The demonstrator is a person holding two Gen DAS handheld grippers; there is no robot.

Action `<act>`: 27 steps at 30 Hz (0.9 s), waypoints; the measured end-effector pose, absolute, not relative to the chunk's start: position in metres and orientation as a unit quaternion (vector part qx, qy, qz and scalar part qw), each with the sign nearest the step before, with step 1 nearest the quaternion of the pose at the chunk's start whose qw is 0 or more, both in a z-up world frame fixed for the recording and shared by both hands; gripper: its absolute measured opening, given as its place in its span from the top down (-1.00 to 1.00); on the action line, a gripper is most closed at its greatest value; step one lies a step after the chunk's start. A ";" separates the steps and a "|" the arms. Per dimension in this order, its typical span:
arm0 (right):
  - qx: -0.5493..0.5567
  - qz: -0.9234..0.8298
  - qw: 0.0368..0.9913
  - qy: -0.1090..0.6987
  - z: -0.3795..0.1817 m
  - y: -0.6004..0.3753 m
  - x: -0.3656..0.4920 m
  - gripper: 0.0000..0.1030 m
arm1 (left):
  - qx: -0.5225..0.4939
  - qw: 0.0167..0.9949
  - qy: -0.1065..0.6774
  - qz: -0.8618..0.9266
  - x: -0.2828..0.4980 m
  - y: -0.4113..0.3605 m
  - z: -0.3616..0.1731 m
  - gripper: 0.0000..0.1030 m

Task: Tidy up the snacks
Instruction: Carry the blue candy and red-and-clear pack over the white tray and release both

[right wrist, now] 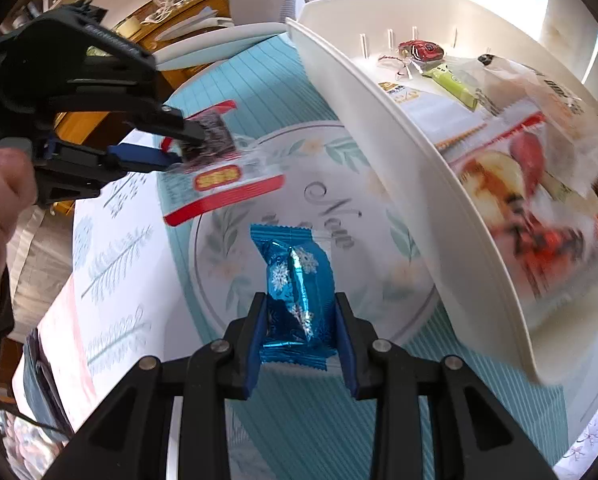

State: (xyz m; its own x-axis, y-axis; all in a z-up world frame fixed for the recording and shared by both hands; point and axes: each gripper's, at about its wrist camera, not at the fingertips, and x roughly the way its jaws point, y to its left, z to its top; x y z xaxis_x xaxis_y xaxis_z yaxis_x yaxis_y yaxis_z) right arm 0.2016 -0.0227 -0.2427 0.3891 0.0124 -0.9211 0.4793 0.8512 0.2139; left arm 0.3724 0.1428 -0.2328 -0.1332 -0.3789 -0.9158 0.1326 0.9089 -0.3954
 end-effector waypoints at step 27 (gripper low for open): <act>0.175 -0.123 0.864 0.456 -0.153 0.040 0.100 0.38 | -0.088 0.716 0.659 -0.214 0.239 0.220 -0.090 0.59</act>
State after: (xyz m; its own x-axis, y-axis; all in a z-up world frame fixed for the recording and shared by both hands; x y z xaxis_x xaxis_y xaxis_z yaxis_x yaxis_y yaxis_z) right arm 0.0998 0.0400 -0.1527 0.5535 -0.0528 -0.8312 0.3714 0.9089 0.1896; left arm 0.2394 0.2202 -0.0901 0.0409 -0.4224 -0.9055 0.1909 0.8929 -0.4078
